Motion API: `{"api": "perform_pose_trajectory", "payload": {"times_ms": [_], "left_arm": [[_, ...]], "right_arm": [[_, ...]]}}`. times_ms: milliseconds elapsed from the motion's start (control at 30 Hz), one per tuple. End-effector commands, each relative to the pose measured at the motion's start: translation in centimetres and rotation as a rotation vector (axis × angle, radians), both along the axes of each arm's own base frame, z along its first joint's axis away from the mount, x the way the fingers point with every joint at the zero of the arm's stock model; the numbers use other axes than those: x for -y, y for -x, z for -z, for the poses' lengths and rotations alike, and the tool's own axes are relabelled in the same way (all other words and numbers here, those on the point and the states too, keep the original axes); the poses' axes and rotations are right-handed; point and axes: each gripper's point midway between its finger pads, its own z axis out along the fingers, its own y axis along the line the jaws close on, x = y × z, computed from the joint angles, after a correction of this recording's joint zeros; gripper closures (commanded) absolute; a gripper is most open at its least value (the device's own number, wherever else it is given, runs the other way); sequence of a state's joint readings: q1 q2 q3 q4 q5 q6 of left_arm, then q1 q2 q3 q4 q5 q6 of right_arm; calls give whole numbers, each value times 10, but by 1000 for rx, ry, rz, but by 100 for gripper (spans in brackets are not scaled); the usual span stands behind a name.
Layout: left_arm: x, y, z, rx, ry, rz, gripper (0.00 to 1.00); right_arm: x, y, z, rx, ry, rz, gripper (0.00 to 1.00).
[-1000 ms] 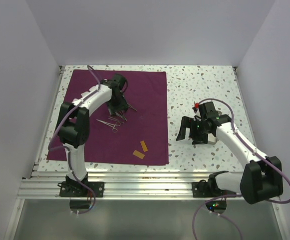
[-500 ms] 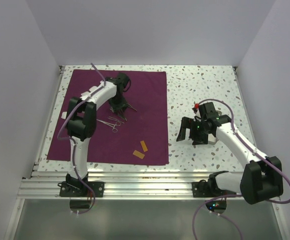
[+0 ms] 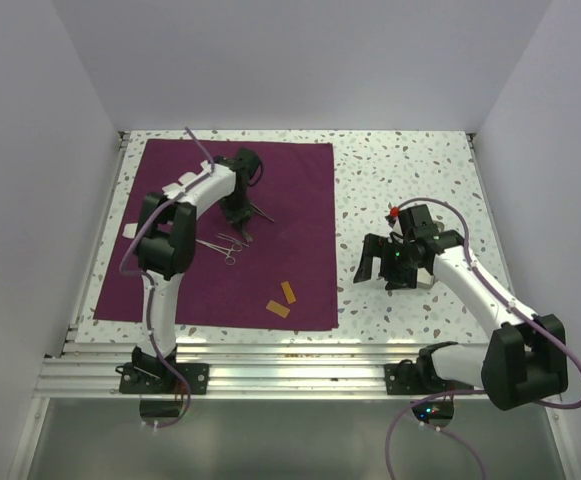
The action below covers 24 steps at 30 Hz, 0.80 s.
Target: Prepare the surgical pack
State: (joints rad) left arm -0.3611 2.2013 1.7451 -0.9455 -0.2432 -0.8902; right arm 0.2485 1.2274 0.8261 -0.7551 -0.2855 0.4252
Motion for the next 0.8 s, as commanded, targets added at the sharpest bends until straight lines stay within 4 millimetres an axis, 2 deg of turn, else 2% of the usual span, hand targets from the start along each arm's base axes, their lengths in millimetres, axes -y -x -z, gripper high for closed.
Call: {"api": "perform_pose_trajectory", "payload": {"times_ms": [0, 167, 233, 300, 367, 433, 567, 600, 633, 667, 700, 733, 767], "left_arm": [[-2, -16, -14, 62, -20, 17, 88], [-9, -6, -31, 80, -30, 39, 91], [-9, 0, -44, 99, -18, 44, 90], [-13, 13, -44, 90, -11, 51, 90], [-12, 14, -51, 111, 1, 66, 90], [-12, 18, -51, 105, 10, 76, 100], [-5, 22, -60, 118, 48, 144, 100], [0, 22, -67, 137, 77, 187, 100], [17, 31, -67, 119, 178, 262, 100], [31, 25, -73, 168, 241, 363, 100], [45, 28, -87, 217, 318, 429, 100], [64, 49, -85, 193, 451, 506, 100], [74, 48, -110, 297, 502, 579, 100]], "right_arm": [[-2, 2, -5, 16, -9, -23, 5], [-5, -7, -12, 33, -11, -35, 5], [-6, -10, -14, 35, -17, -37, 5], [-9, -13, -15, 33, -23, -40, 5], [-12, -14, -15, 32, -32, -43, 5], [-15, -15, -15, 33, -37, -48, 5], [-23, -14, -17, 34, -46, -71, 5], [-29, -13, -19, 34, -73, -89, 5], [-37, -13, -23, 44, -96, -112, 5], [-43, -14, -27, 45, -123, -117, 5], [-55, -16, -34, 50, -187, -134, 5], [-64, -17, -40, 46, -234, -127, 5], [-73, -26, -48, 81, -288, -136, 6]]}}
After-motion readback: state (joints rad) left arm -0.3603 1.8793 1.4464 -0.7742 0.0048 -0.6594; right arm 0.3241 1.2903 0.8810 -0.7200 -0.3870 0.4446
